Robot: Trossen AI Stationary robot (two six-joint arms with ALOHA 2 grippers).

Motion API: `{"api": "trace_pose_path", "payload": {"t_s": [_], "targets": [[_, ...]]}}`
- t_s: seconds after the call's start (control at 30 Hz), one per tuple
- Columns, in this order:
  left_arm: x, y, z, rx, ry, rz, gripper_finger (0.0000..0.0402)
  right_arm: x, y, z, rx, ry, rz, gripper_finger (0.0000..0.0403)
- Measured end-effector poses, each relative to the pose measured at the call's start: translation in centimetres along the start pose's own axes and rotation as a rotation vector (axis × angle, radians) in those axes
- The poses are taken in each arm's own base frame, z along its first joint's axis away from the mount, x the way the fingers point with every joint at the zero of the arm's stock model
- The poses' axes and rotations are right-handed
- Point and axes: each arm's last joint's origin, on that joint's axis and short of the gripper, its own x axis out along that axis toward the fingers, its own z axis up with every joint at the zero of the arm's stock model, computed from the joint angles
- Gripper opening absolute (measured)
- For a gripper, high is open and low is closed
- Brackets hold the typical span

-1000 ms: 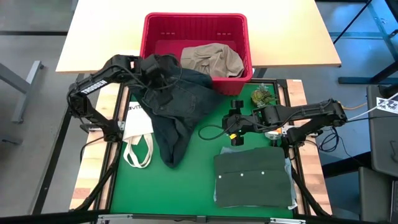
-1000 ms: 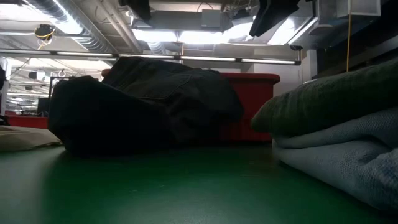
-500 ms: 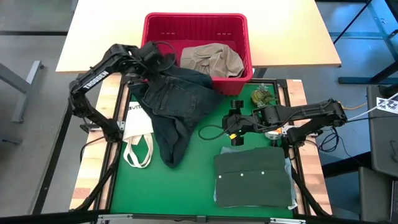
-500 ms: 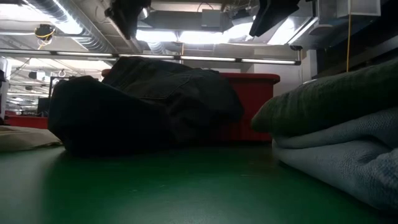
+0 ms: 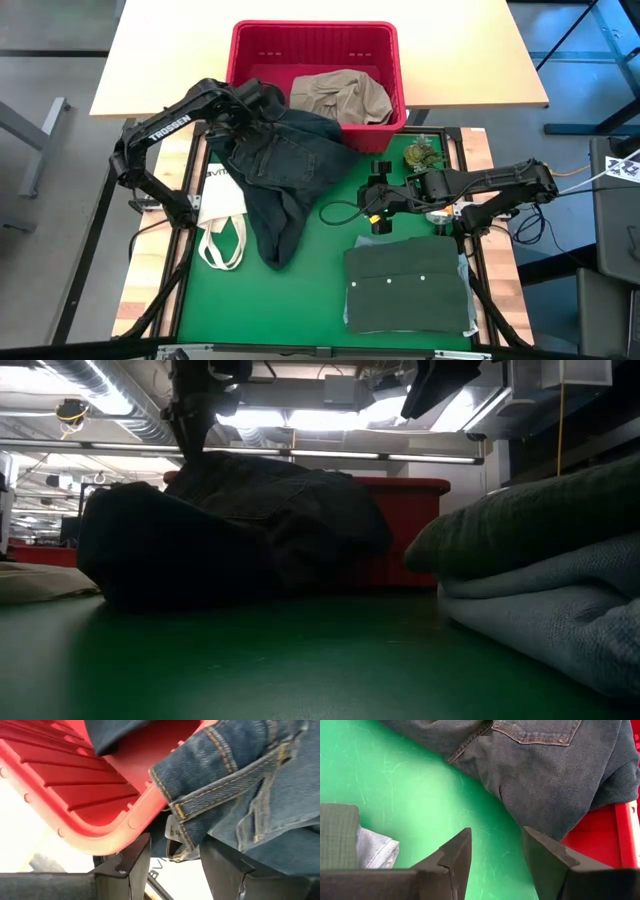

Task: Fold Laundry from Bin
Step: Remove the dark blue jeans from the red bin

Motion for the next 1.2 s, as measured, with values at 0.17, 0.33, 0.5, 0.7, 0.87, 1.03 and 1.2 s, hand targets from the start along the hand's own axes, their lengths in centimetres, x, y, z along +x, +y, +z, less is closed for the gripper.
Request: {"api": "trace_pose_path", "payload": {"t_s": [0.17, 0.33, 0.5, 0.7, 0.87, 1.03, 1.2], "targets": [[0.3, 0.2, 0.3, 0.060, -0.020, -0.013, 0.0163, 0.0, 0.0, 0.0, 0.000, 0.000, 0.000, 0.0174], [0.2, -0.3, 0.7, 0.123, -0.066, -0.143, 0.0160, 0.0, 0.0, 0.0, 0.000, 0.000, 0.000, 0.0174], [-0.1, -1.4, 0.9, 0.159, -0.098, -0.221, 0.0109, 0.0, 0.0, 0.0, 0.002, -0.003, 0.000, 0.0174], [-0.6, -3.0, 0.7, 0.151, -0.111, -0.244, 0.0010, 0.0, -0.1, 0.5, 0.026, -0.049, -0.006, 0.0174], [-1.4, -5.2, 0.4, 0.205, -0.136, -0.313, 0.0007, -0.1, -0.2, 1.3, 0.060, -0.125, -0.003, 0.0174], [-2.6, -8.2, 0.3, 0.290, -0.243, -0.400, 0.0006, -0.2, -0.1, 2.5, 0.099, -0.252, 0.074, 0.0174], [-3.9, -10.8, -0.1, 0.361, -0.339, -0.454, 0.0004, -0.7, -0.3, 3.8, 0.127, -0.399, 0.123, 0.0174]]}}
